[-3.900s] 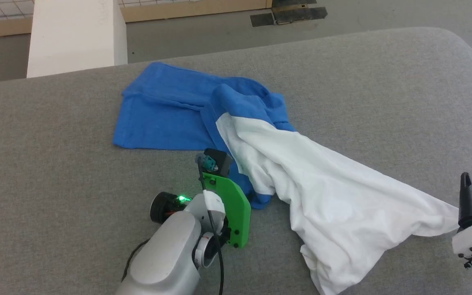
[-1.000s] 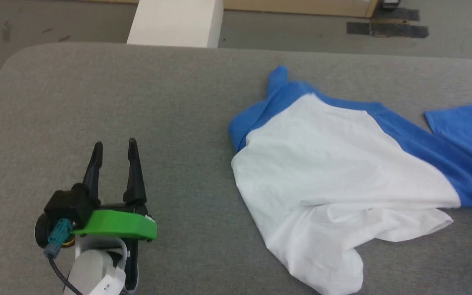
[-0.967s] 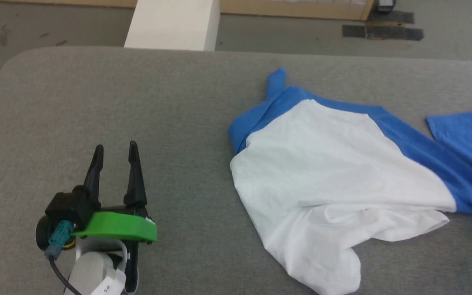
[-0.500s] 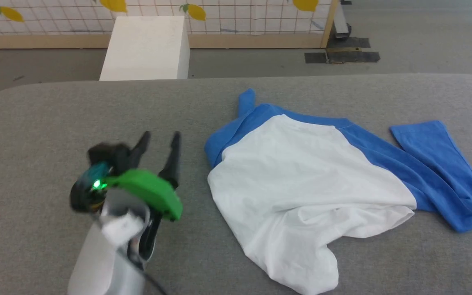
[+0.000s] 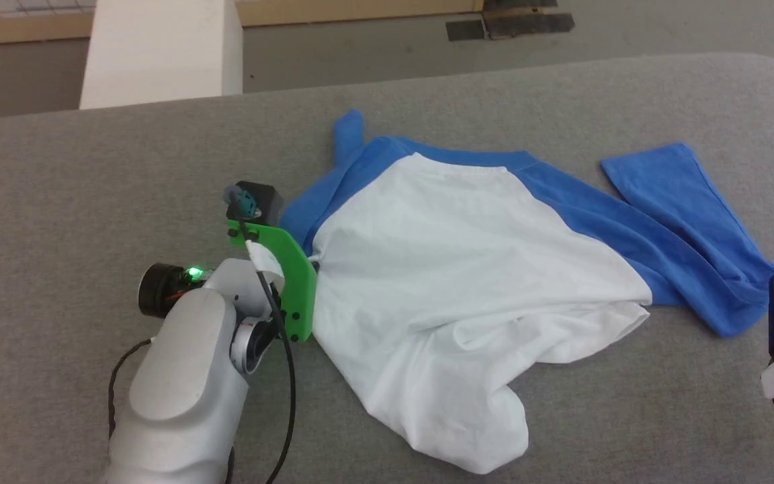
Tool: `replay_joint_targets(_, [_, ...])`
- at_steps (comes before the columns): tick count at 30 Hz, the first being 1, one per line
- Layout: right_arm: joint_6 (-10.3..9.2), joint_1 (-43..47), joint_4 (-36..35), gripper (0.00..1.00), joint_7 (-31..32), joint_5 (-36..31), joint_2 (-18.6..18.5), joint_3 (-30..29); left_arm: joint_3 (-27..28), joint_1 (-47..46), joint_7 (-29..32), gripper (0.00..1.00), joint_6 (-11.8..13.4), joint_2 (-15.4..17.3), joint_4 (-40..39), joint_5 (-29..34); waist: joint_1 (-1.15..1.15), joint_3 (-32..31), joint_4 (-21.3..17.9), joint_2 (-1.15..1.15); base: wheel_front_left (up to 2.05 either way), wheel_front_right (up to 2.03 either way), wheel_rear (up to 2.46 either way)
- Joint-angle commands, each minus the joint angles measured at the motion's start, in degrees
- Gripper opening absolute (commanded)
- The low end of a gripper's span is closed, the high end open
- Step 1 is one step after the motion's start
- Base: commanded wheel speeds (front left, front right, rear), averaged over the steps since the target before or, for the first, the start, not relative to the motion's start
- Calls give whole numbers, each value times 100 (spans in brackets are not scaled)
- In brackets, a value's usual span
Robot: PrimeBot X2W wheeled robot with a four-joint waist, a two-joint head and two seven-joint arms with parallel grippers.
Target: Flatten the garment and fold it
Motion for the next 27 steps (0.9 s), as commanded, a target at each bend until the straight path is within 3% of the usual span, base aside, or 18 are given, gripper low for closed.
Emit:
replay_joint_targets(1, [-9, -93, 41, 100, -75, 55, -2, 8, 40, -90, -29, 100, 48, 20, 84, -9, 0, 221, -197, 0, 0, 0, 0])
replay_joint_targets(2, [-9, -95, 61, 100, -95, 55, -2, 6, 65, -88, -82, 100, 55, 11, 107, -40, 0, 229, -195, 0, 0, 0, 0])
replay_joint_targets(3, [-9, -99, 87, 100, -117, 54, -2, 7, 136, -87, -204, 24, 76, -5, 105, -107, 0, 236, -190, 0, 0, 0, 0])
replay_joint_targets(4, [-9, -102, 111, 100, -140, 47, -2, 10, 183, -87, -326, 0, 75, -6, 92, -149, 0, 234, -167, 0, 0, 0, 0])
replay_joint_targets(11, [-9, -110, 290, 100, -232, 52, -2, 121, 774, -23, -1241, 0, 140, -62, -425, -669, 0, 23, 131, 0, 0, 0, 0])
replay_joint_targets(16, [-9, -69, 378, 100, -259, 46, -2, 194, 1314, 409, -1665, 0, 415, 97, -1718, -846, 0, -198, 428, 0, 0, 0, 0])
replay_joint_targets(22, [-9, -11, 425, 100, -258, 29, -2, 233, 1679, 1710, -1318, 0, 1019, 212, -3471, -719, 0, -278, 712, 0, 0, 0, 0])
replay_joint_targets(27, [-9, -42, 472, 100, -265, 7, -2, 293, 1696, 2886, -845, 0, 1342, -13, -3806, -896, 0, -258, 780, 0, 0, 0, 0])
